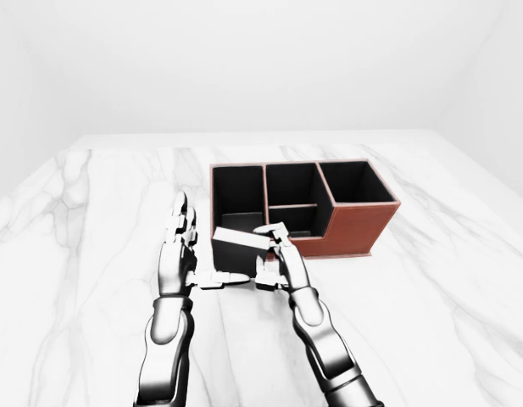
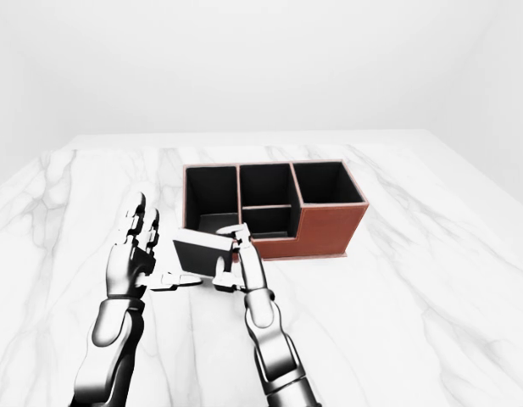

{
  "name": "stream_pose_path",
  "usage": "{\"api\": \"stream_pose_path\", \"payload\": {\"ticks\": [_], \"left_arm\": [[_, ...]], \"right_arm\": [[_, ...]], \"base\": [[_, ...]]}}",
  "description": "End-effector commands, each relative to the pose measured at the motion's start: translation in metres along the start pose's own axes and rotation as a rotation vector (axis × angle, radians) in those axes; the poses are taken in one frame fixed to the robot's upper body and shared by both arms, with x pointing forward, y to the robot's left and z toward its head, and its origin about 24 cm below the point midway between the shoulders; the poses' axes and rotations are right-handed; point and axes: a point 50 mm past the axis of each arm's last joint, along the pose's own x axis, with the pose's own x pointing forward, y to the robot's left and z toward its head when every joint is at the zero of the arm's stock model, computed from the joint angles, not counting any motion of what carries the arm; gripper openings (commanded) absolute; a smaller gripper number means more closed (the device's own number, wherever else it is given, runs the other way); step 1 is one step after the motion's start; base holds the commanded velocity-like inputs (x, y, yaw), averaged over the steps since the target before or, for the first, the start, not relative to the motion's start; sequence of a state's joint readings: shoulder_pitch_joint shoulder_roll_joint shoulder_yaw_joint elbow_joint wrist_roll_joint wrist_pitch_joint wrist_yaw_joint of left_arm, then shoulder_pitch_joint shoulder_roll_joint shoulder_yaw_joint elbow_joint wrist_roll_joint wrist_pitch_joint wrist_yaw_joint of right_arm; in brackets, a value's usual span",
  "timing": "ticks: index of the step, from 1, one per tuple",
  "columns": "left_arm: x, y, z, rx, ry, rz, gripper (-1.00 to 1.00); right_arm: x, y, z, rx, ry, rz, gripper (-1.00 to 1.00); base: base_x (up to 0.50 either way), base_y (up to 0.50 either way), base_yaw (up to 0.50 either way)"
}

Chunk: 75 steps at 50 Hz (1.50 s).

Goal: Pick up the book and place it in the right compartment of the caddy.

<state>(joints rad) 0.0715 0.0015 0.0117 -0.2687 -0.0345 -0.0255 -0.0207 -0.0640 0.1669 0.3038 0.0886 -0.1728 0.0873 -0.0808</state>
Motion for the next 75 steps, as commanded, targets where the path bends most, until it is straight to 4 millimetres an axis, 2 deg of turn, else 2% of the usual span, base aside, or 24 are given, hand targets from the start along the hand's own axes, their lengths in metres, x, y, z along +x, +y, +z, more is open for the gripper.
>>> {"api": "stream_pose_path", "payload": {"ticks": [1,22,31,41,53,63,67,75], "left_arm": [[0.000,0.000,0.001,0.002,0.000,-0.001,1.00],[0.000,0.000,0.000,0.002,0.003,-0.002,1.00],[0.000,0.000,0.000,0.002,0.003,0.000,1.00],[0.000,0.000,-0.001,0.001,0.004,0.001,1.00],[0.000,-0.001,0.000,0.003,0.004,-0.001,1.00],[0.000,0.000,-0.001,0.003,0.005,-0.001,1.00],[0.000,0.000,-0.002,0.003,0.005,-0.002,1.00],[0.000,0.000,-0.001,0.004,0.006,-0.002,1.00]], "right_arm": [[-0.006,-0.003,0.042,0.116,-0.177,-0.003,-1.00],[0.001,-0.021,0.085,0.136,-0.350,-0.035,-1.00],[0.005,-0.028,0.093,0.125,-0.380,-0.045,-1.00],[0.011,-0.045,0.124,0.133,-0.499,-0.079,-1.00],[0.016,-0.062,0.143,0.153,-0.564,-0.119,-1.00],[0.019,-0.071,0.149,0.159,-0.577,-0.139,-1.00],[0.022,-0.081,0.157,0.157,-0.599,-0.159,-1.00],[0.026,-0.091,0.153,0.151,-0.575,-0.179,-1.00]], "base": [[0.00,0.00,0.00],[0.00,0.00,0.00],[0.00,0.00,0.00],[0.00,0.00,0.00],[0.00,0.00,0.00],[0.00,0.00,0.00],[0.00,0.00,0.00],[0.00,0.00,0.00]]}}
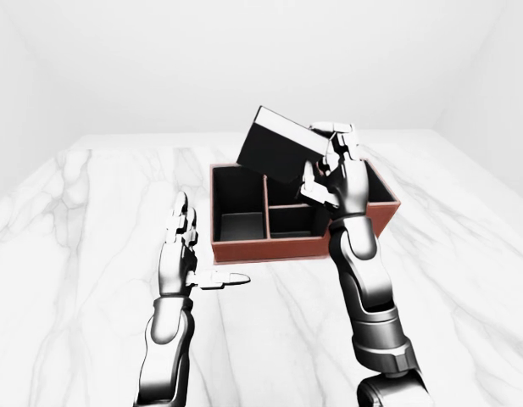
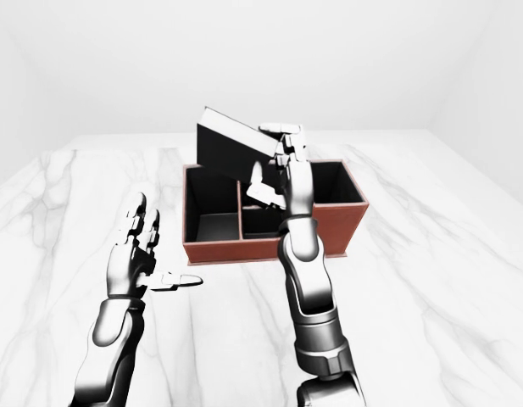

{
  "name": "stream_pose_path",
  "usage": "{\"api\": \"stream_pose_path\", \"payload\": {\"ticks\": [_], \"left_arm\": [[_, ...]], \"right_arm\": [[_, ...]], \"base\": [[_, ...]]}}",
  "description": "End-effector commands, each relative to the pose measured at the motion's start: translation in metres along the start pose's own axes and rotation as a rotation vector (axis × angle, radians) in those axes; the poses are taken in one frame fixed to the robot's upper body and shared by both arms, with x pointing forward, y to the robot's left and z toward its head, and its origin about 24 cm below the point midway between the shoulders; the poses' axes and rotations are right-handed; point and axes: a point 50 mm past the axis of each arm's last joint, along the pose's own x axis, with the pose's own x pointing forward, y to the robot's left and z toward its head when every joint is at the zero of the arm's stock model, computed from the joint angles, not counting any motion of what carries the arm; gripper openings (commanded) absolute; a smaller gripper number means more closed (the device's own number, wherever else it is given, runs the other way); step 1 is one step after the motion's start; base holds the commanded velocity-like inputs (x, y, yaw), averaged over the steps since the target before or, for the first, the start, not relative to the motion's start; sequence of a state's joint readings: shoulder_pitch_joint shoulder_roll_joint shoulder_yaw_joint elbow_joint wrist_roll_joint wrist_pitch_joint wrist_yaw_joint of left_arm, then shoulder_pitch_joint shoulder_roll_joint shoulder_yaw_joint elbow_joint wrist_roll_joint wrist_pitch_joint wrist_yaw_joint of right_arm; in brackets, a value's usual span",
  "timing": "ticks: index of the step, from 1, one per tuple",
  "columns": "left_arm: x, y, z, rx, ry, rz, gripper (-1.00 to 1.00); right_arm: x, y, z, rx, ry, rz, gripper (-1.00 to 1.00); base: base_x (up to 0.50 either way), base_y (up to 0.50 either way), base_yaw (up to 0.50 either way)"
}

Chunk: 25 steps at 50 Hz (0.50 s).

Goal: Pick up the book and place it in the right compartment of the caddy.

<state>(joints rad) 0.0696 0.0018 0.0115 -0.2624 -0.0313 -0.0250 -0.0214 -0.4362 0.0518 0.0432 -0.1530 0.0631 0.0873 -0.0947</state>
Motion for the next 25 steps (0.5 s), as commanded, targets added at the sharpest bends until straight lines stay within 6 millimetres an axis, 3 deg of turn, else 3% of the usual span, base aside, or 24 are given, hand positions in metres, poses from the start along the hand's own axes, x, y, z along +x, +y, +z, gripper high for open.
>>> {"api": "stream_pose_path", "payload": {"ticks": [1,25], "left_arm": [[0.000,0.000,0.000,0.001,0.001,-0.001,1.00],[0.001,0.000,-0.002,0.003,0.003,0.003,1.00]], "right_arm": [[0.010,-0.014,0.009,0.031,-0.032,-0.038,-1.00],[0.022,-0.039,0.016,0.013,-0.044,-0.089,-1.00]], "base": [[0.00,0.00,0.00],[0.00,0.00,0.00]]}}
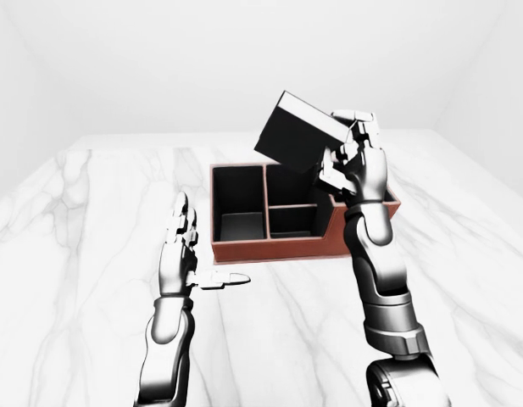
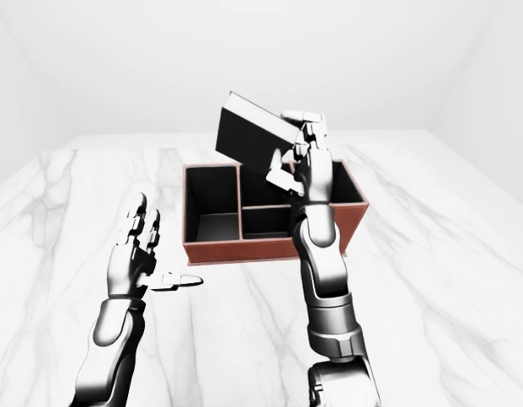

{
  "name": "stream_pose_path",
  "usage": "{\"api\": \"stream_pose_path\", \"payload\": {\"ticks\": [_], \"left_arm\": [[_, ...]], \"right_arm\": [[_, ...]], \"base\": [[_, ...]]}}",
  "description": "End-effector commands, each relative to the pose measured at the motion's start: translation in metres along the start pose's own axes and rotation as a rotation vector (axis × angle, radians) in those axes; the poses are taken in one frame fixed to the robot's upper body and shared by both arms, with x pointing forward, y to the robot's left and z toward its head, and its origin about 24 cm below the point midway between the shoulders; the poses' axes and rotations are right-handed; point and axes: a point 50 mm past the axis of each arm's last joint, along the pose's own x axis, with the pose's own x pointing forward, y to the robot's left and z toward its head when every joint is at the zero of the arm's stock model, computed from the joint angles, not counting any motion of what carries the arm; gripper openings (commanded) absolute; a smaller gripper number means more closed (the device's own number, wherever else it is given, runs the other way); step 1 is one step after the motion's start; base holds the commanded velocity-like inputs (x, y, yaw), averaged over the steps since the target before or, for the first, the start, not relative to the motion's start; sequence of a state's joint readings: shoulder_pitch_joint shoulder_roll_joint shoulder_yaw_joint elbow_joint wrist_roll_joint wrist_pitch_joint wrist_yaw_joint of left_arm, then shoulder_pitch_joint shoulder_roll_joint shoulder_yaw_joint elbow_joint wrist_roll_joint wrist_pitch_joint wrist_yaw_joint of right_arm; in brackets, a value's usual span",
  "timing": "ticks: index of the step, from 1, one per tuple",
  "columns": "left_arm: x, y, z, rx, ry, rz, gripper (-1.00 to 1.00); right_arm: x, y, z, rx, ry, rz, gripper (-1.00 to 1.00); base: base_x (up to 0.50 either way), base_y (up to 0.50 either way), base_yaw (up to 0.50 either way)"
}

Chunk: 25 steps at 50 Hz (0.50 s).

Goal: Pick up the book and place it in the right compartment of the caddy.

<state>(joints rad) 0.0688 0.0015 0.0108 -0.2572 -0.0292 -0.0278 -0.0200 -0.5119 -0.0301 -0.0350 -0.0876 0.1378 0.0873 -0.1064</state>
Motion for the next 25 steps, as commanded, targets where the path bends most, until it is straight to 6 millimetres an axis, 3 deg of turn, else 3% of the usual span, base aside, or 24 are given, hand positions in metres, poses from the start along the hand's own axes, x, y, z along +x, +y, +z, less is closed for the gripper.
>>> {"api": "stream_pose_path", "payload": {"ticks": [1,25], "left_arm": [[0.000,0.000,-0.001,0.002,0.001,0.002,1.00],[0.001,-0.001,-0.001,0.003,0.001,0.002,1.00]], "right_arm": [[0.007,-0.013,0.009,0.022,-0.028,-0.034,-1.00],[0.017,-0.050,0.002,-0.001,0.027,-0.121,-1.00]], "base": [[0.00,0.00,0.00],[0.00,0.00,0.00]]}}
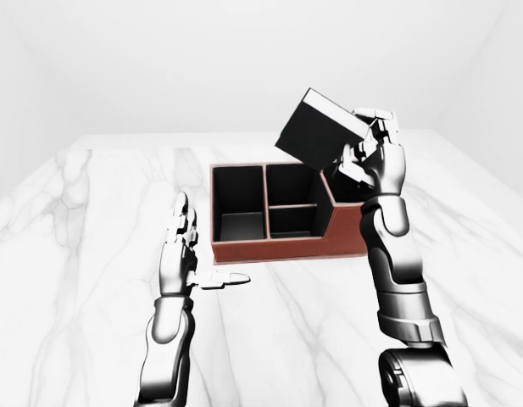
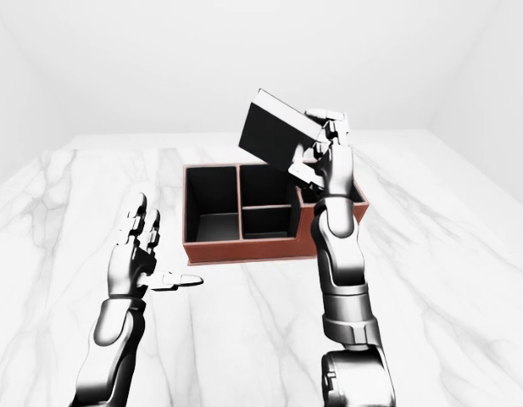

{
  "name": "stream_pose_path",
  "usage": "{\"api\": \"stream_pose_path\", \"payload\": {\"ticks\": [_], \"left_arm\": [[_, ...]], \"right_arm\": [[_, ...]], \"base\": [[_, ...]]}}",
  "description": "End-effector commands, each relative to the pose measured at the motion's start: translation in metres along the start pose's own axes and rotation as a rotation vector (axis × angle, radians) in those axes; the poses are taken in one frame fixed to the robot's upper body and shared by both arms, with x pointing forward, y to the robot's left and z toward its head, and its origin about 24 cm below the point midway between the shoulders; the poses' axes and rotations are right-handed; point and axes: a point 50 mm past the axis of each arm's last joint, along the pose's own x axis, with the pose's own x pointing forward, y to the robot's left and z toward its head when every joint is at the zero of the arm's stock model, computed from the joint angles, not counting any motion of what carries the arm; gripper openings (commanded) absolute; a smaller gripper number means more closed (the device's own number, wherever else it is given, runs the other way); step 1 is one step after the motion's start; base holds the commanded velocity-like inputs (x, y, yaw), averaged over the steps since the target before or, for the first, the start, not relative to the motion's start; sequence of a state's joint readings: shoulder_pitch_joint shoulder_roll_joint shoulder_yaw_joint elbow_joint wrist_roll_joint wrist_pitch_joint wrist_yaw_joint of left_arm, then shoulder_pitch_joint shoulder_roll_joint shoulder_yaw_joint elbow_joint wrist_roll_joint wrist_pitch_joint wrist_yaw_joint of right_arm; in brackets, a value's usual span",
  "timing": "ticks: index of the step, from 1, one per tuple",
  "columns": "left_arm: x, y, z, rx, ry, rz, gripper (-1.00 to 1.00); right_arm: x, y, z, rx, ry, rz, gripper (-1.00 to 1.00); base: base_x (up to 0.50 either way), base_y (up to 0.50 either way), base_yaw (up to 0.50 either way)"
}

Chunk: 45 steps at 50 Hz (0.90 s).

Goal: Pick up the book and place it in the right compartment of the caddy.

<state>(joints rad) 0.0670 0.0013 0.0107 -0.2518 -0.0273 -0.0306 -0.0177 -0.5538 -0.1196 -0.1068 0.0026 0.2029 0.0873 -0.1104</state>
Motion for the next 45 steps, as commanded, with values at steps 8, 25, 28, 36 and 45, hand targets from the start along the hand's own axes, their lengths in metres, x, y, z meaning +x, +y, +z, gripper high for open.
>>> {"api": "stream_pose_path", "payload": {"ticks": [8,25,28,36,45], "left_arm": [[0.001,0.000,-0.001,0.001,0.000,-0.001,1.00],[0.000,0.000,-0.001,0.000,0.001,-0.001,1.00],[0.000,0.000,-0.001,0.000,0.001,-0.001,1.00],[0.000,0.000,0.000,0.000,0.001,0.002,1.00],[0.000,0.001,0.000,-0.001,0.000,0.003,1.00]], "right_arm": [[0.013,-0.027,0.008,0.009,-0.007,-0.069,-1.00],[0.013,-0.042,0.001,-0.011,0.032,-0.104,-1.00],[0.015,-0.045,0.001,-0.014,0.036,-0.112,-1.00],[0.016,-0.053,0.001,-0.024,0.042,-0.129,-1.00],[0.014,-0.063,-0.007,-0.042,0.081,-0.146,-1.00]], "base": [[0.00,0.00,0.00],[0.00,0.00,0.00],[0.00,0.00,0.00],[0.00,0.00,0.00],[0.00,0.00,0.00]]}}
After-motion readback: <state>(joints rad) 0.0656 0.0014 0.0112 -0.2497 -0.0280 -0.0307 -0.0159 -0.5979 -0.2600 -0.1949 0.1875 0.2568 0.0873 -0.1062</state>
